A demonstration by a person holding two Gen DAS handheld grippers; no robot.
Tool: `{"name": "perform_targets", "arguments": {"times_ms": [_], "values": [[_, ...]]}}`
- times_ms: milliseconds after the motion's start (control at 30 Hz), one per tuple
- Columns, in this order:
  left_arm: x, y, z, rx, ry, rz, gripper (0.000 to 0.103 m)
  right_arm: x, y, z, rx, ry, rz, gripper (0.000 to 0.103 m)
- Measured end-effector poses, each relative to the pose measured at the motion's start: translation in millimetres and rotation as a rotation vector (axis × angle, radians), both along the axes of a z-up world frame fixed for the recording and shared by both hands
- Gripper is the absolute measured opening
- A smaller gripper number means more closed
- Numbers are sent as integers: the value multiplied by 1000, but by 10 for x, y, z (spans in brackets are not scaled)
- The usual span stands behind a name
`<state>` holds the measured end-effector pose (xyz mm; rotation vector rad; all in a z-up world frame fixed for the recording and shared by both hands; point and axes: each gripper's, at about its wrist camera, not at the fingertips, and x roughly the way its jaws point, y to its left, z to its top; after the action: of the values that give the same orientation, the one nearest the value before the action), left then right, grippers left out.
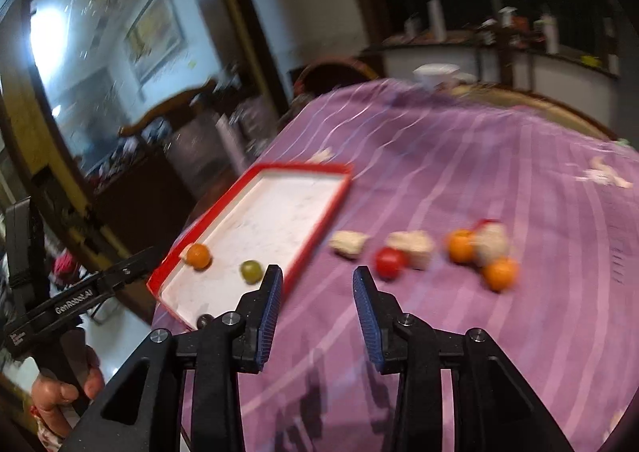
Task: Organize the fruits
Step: 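Release the tangerine into the tray with the left tool while the right tool drops the grape there, then withdraw both tools from the tray back toward the remaining fruit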
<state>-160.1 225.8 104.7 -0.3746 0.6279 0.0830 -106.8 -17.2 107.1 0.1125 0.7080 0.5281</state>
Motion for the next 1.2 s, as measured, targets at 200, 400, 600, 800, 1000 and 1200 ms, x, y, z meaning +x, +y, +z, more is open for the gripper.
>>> {"name": "perform_targets", "arguments": {"times_ms": [200,400,600,800,1000,1200], "values": [[-479,-558,405,64,-108,-70,73,-568,-759,250,60,-86,-134,48],[-798,-1066,679,181,-182,-129,84,-1136,-1324,485,117,-199,-226,64],[-734,-1235,649,211,-151,-142,85,-1161,-1439,436,146,-182,-226,69],[-416,-1201,457,130,-65,-152,85,-985,-1370,283,96,-137,-207,69],[-29,-1177,171,133,23,-159,85,-465,-1227,79,15,-27,-157,69],[360,-1154,-178,133,104,-182,85,494,-917,-159,-119,44,-129,69]]}}
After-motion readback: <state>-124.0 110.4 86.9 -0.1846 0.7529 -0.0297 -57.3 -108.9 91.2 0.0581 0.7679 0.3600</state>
